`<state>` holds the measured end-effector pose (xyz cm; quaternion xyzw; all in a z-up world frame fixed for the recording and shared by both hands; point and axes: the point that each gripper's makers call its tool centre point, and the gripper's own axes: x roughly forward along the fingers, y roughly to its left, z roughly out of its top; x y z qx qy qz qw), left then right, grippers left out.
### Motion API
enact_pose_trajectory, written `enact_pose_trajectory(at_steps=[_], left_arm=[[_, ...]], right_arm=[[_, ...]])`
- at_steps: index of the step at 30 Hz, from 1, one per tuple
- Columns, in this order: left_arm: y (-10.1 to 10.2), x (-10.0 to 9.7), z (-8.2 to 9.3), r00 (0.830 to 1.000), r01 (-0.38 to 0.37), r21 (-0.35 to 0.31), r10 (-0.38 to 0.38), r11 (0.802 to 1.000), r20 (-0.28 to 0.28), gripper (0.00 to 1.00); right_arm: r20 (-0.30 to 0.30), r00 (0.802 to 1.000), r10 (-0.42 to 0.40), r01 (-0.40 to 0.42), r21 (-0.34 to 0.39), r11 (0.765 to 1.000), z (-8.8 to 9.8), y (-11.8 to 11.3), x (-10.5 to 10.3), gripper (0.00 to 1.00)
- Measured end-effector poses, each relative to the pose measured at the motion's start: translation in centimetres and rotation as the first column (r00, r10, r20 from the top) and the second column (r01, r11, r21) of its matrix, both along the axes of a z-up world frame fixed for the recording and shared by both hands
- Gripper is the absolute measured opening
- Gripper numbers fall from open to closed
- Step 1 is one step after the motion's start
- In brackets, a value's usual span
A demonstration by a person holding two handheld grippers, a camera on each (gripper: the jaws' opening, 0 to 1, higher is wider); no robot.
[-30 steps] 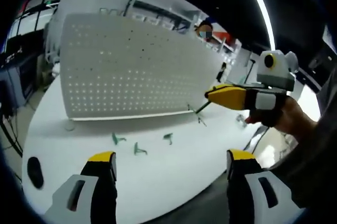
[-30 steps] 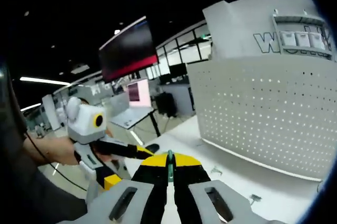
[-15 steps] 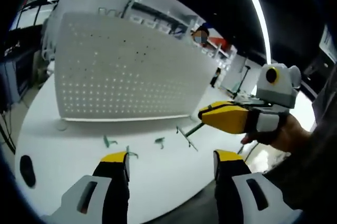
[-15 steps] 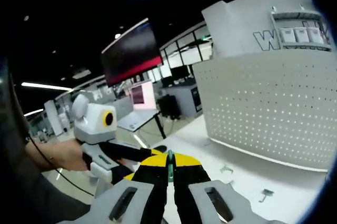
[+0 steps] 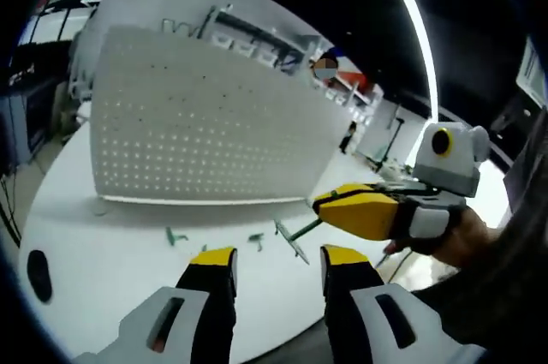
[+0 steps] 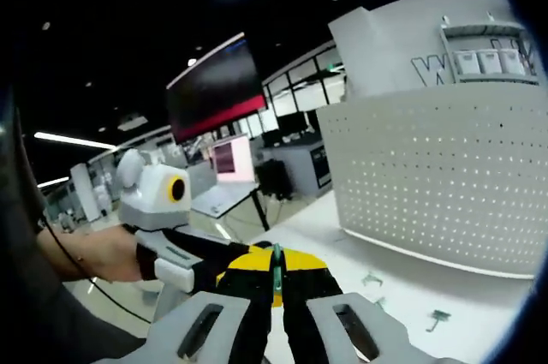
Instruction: Insert the hook assembly into the mounting plate slot until the hook locks in place.
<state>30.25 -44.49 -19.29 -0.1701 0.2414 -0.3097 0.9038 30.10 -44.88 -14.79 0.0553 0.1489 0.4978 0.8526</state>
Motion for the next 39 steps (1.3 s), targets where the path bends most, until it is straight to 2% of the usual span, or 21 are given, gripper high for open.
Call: enact_pose_trajectory(at_steps=[5, 10, 16, 23, 29, 37, 39], left_arm=[[-0.1, 0.0, 0.3, 1.000, 0.007, -0.029, -0.007, 1.000, 0.003, 0.22], [-0.3, 0.0, 0.7, 1.000, 0.020, -0.059, -0.020, 0.998, 0.006, 0.14], [-0.7, -0.2, 1.1, 0.999, 0.033, -0.097, -0.033, 0.995, 0.008, 0.07], [-0.6, -0.1, 1.0, 1.000, 0.024, -0.097, -0.023, 0.995, 0.006, 0.06], [-0.2, 0.1, 1.6, 0.999, 0.002, -0.057, 0.000, 0.998, 0.036, 0.03], [0.1, 0.4, 2.0, 0.998, -0.018, -0.031, 0.020, 0.999, 0.058, 0.02], [0.2, 0.5, 1.8, 0.998, -0.020, 0.006, 0.020, 1.000, 0.060, 0.01]], right_arm=[[0.014, 1.000, 0.001, -0.001, 0.012, 1.000, 0.2, 0.4, -0.1, 0.00], [0.029, 1.000, 0.001, -0.002, 0.014, 1.000, 0.3, 0.5, -0.4, 0.00], [0.064, 0.998, -0.003, 0.003, 0.004, 1.000, 0.4, 0.5, -0.5, 0.00], [0.089, 0.996, 0.002, -0.001, -0.010, 1.000, 0.4, 0.5, -0.7, 0.00], [0.163, 0.987, 0.004, 0.002, -0.041, 0.999, 0.7, 0.5, -1.0, 0.01], [0.143, 0.990, 0.000, 0.002, -0.013, 1.000, 0.8, 0.2, -0.8, 0.01], [0.117, 0.993, -0.003, 0.003, 0.005, 1.000, 0.9, 0.1, -0.8, 0.01]])
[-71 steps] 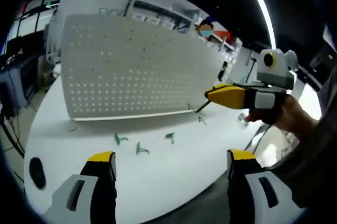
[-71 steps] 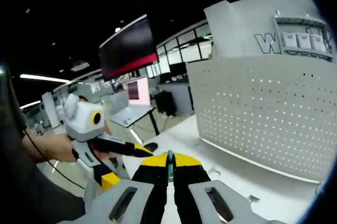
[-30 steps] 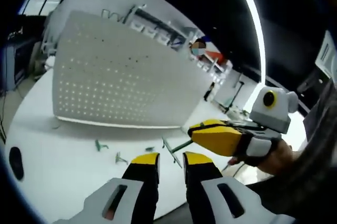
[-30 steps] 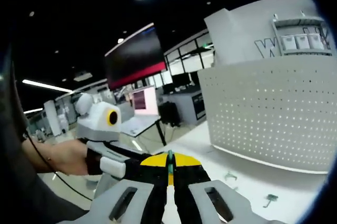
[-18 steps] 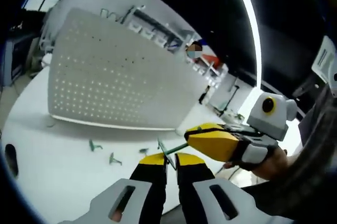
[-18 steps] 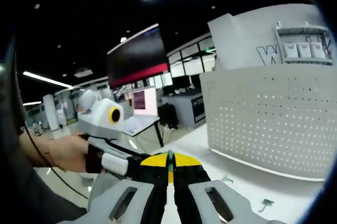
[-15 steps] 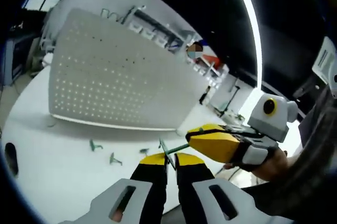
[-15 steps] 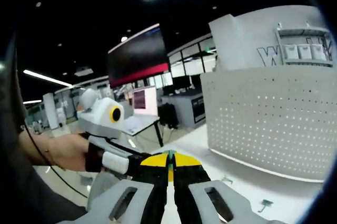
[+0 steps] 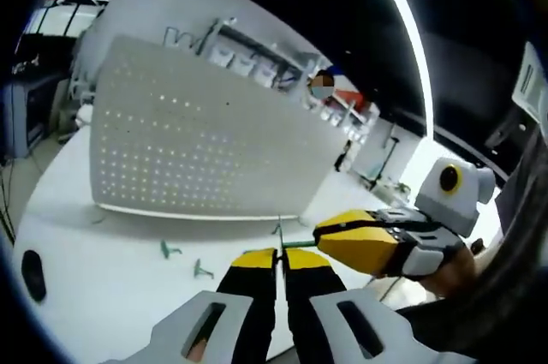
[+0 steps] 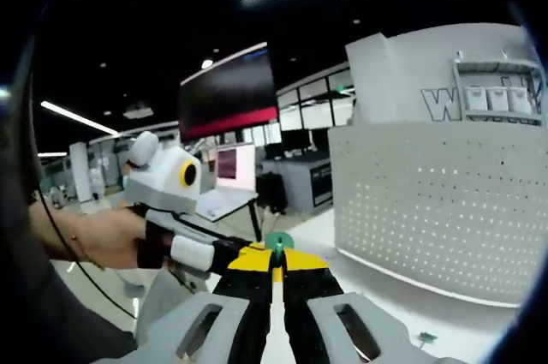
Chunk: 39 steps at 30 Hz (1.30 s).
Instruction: Insert the hook assembly into the mounting plate slot until the hook locks in place.
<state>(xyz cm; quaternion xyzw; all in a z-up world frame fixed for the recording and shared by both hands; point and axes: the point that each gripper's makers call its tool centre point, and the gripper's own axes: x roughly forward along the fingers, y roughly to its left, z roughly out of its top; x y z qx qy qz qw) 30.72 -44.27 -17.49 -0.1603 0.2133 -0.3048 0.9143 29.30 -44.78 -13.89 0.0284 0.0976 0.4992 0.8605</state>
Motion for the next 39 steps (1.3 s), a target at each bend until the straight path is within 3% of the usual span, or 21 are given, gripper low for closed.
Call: enact_pose_trajectory(at_steps=[6, 12, 15, 16, 17, 18, 20, 23, 39], left_arm=[[0.7, 0.2, -0.2, 1.000, -0.020, 0.031, 0.020, 0.999, 0.004, 0.01], [1.6, 0.5, -0.5, 0.999, -0.053, 0.061, 0.053, 0.997, 0.006, 0.01], [1.9, 0.5, -0.8, 0.998, -0.065, 0.093, 0.064, 0.994, 0.013, 0.01], [2.0, 0.6, -1.0, 0.998, -0.065, 0.099, 0.064, 0.993, 0.013, 0.01], [2.0, 0.7, -1.0, 0.998, -0.068, 0.101, 0.067, 0.993, 0.014, 0.01], [1.9, 0.7, -1.1, 0.998, -0.066, 0.102, 0.065, 0.993, 0.014, 0.01], [1.8, 0.7, -1.2, 0.998, -0.064, 0.109, 0.062, 0.992, 0.017, 0.01], [1.8, 0.6, -1.5, 0.998, -0.064, 0.173, 0.059, 0.983, 0.034, 0.01], [0.8, 1.1, -0.7, 0.996, -0.047, 0.220, 0.029, 0.974, 0.085, 0.02]], right_arm=[[-0.011, 1.000, 0.010, -0.010, 0.004, 1.000, 0.1, 0.1, -0.2, 0.02], [-0.003, 1.000, 0.026, -0.026, -0.037, 0.999, -1.5, -0.5, -0.3, 0.00], [-0.030, 0.999, 0.043, -0.044, -0.049, 0.998, -2.0, -0.6, -0.5, 0.00], [-0.044, 0.997, 0.063, -0.065, -0.058, 0.996, -2.3, -0.5, -0.8, 0.00], [-0.052, 0.996, 0.068, -0.074, -0.130, 0.989, -3.5, -0.8, -0.9, 0.00], [-0.016, 0.998, 0.056, -0.058, -0.146, 0.988, -3.5, -0.8, -0.6, 0.00], [-0.029, 0.998, 0.052, -0.055, -0.136, 0.989, -3.5, -0.9, -0.8, 0.00], [-0.043, 0.998, 0.038, -0.043, -0.125, 0.991, -3.2, -1.0, -0.7, 0.03], [-0.099, 0.995, 0.017, -0.024, -0.070, 0.997, -2.0, -0.4, 0.1, 0.07]])
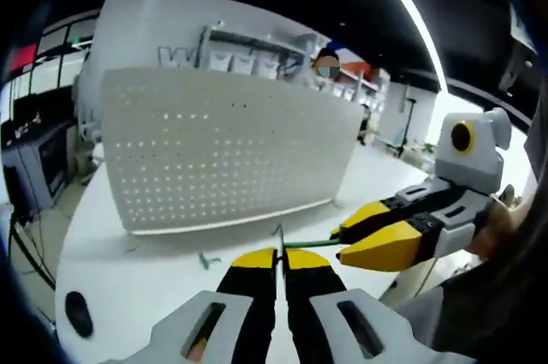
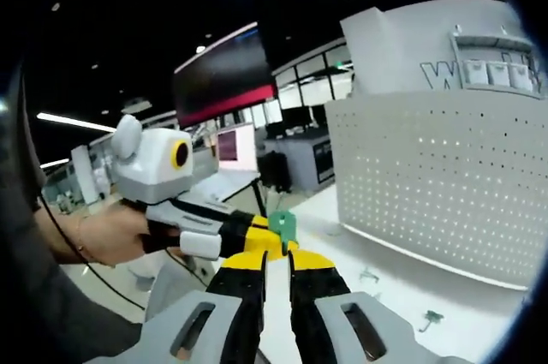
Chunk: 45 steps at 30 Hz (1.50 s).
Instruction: Insert the hook assembly into the mounting plate slot until the hook locks in place.
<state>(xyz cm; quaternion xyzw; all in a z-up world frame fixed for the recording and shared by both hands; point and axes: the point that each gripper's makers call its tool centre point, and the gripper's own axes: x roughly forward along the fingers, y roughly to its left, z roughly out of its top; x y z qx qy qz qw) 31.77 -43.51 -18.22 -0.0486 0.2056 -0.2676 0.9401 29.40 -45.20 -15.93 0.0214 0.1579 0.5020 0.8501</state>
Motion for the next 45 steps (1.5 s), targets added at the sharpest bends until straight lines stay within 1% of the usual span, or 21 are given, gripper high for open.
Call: enact_pose_trajectory(at_steps=[6, 10, 12, 14, 16, 18, 21, 29, 32, 36, 38, 40, 41, 45], left_arm=[[-0.6, 0.2, 0.3, 1.000, 0.015, 0.016, -0.015, 1.000, 0.023, 0.02], [-0.9, 0.1, 1.2, 0.998, 0.026, -0.003, -0.026, 1.000, 0.060, 0.01], [-1.1, 0.1, 1.5, 0.997, 0.030, -0.001, -0.029, 1.000, 0.077, 0.01], [-1.2, 0.1, 1.8, 0.995, 0.036, -0.002, -0.036, 0.999, 0.094, 0.01], [-1.2, 0.2, 2.0, 0.994, 0.036, -0.004, -0.036, 0.999, 0.103, 0.01], [-1.1, 0.3, 2.2, 0.994, 0.030, -0.013, -0.029, 0.999, 0.109, 0.01], [-1.1, 0.3, 2.2, 0.994, 0.037, -0.019, -0.035, 0.999, 0.108, 0.01], [-1.2, 0.2, 2.2, 0.993, 0.047, -0.035, -0.043, 0.998, 0.107, 0.01], [-1.2, 0.2, 2.2, 0.993, 0.051, -0.037, -0.047, 0.998, 0.108, 0.01], [-1.3, 0.1, 2.2, 0.993, 0.054, -0.044, -0.049, 0.998, 0.104, 0.01], [-1.5, 0.1, 2.3, 0.994, 0.050, -0.058, -0.044, 0.997, 0.101, 0.01], [-1.4, 0.1, 2.4, 0.993, 0.048, -0.044, -0.043, 0.998, 0.112, 0.01], [-1.4, 0.0, 2.3, 0.993, 0.049, -0.034, -0.045, 0.998, 0.112, 0.01], [-1.5, 0.1, 2.2, 0.994, 0.052, -0.052, -0.046, 0.997, 0.101, 0.01]], right_arm=[[0.001, 1.000, -0.020, 0.020, 0.016, 1.000, 0.5, -0.1, 0.5, 0.07], [-0.023, 0.999, -0.034, 0.035, 0.063, 0.997, 1.2, -0.1, 0.9, 0.07], [-0.015, 0.999, -0.037, 0.038, 0.064, 0.997, 1.4, -0.1, 1.0, 0.07], [0.005, 0.999, -0.047, 0.046, 0.072, 0.996, 1.9, -0.2, 1.1, 0.07], [0.005, 0.999, -0.047, 0.046, 0.066, 0.997, 1.7, -0.2, 1.2, 0.06], [-0.009, 0.999, -0.047, 0.048, 0.073, 0.996, 1.6, -0.2, 1.3, 0.06], [-0.020, 0.999, -0.050, 0.051, 0.081, 0.995, 1.6, -0.2, 1.3, 0.06], [-0.003, 0.999, -0.039, 0.039, 0.071, 0.997, 1.7, 0.0, 1.1, 0.04], [0.014, 1.000, -0.028, 0.028, 0.067, 0.997, 1.8, 0.2, 0.8, 0.02], [0.059, 0.998, -0.038, 0.035, 0.055, 0.998, 2.0, 0.0, 1.0, 0.01], [0.054, 0.998, -0.043, 0.039, 0.059, 0.997, 2.1, -0.1, 1.1, 0.01], [0.015, 0.999, -0.039, 0.038, 0.069, 0.997, 1.9, 0.0, 1.0, 0.01], [0.017, 0.999, -0.039, 0.038, 0.069, 0.997, 1.9, 0.0, 1.1, 0.01], [0.049, 0.997, -0.054, 0.051, 0.061, 0.997, 1.9, -0.2, 0.9, 0.01]])
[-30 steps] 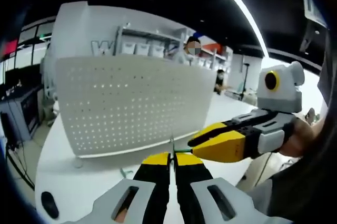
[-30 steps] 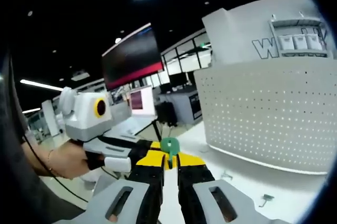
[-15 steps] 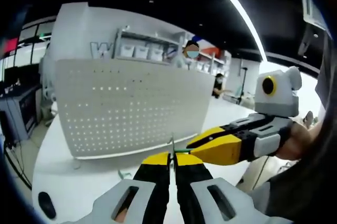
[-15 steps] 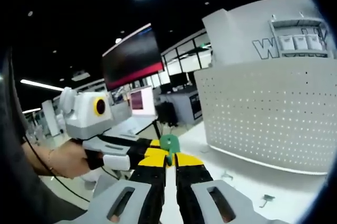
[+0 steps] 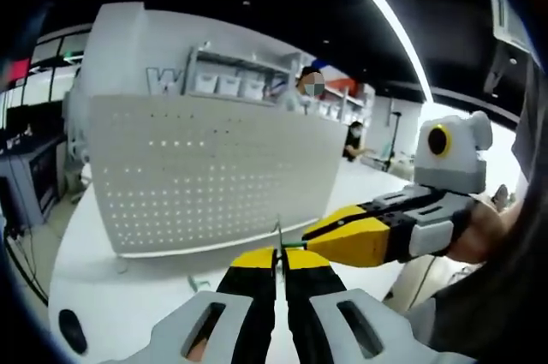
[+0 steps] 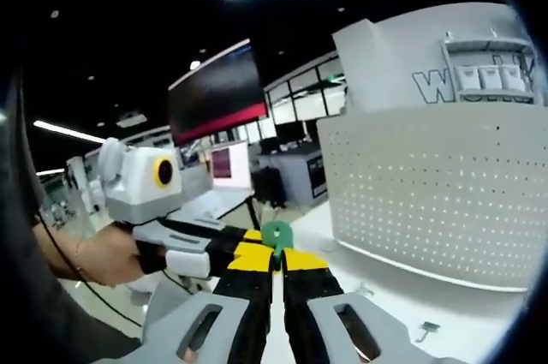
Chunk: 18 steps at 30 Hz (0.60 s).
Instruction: Insert the hook assembly into the mounting plate slot until the hook locks in place.
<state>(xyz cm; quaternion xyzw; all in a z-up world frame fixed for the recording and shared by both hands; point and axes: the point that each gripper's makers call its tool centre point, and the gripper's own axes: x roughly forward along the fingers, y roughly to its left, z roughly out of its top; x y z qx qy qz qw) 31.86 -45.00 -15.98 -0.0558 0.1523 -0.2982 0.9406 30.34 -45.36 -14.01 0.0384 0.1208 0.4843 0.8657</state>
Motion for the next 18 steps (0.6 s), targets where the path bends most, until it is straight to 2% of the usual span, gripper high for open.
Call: enact_pose_trajectory(at_steps=[7, 12, 18], left_arm=[[-0.1, 0.1, -0.3, 1.000, 0.002, 0.005, -0.002, 1.000, 0.005, 0.03], [0.0, 0.0, -0.4, 1.000, 0.015, -0.012, -0.015, 1.000, 0.001, 0.04], [-0.1, -0.4, -1.0, 0.998, 0.060, 0.038, -0.060, 0.997, -0.002, 0.05]], right_arm=[[-0.013, 1.000, -0.006, 0.006, -0.002, 1.000, -0.2, -0.2, 0.2, 0.00], [0.003, 1.000, -0.006, 0.006, -0.015, 1.000, -0.4, -0.1, 0.1, 0.00], [0.006, 1.000, -0.011, 0.011, -0.026, 1.000, -0.6, -0.2, 0.2, 0.00]])
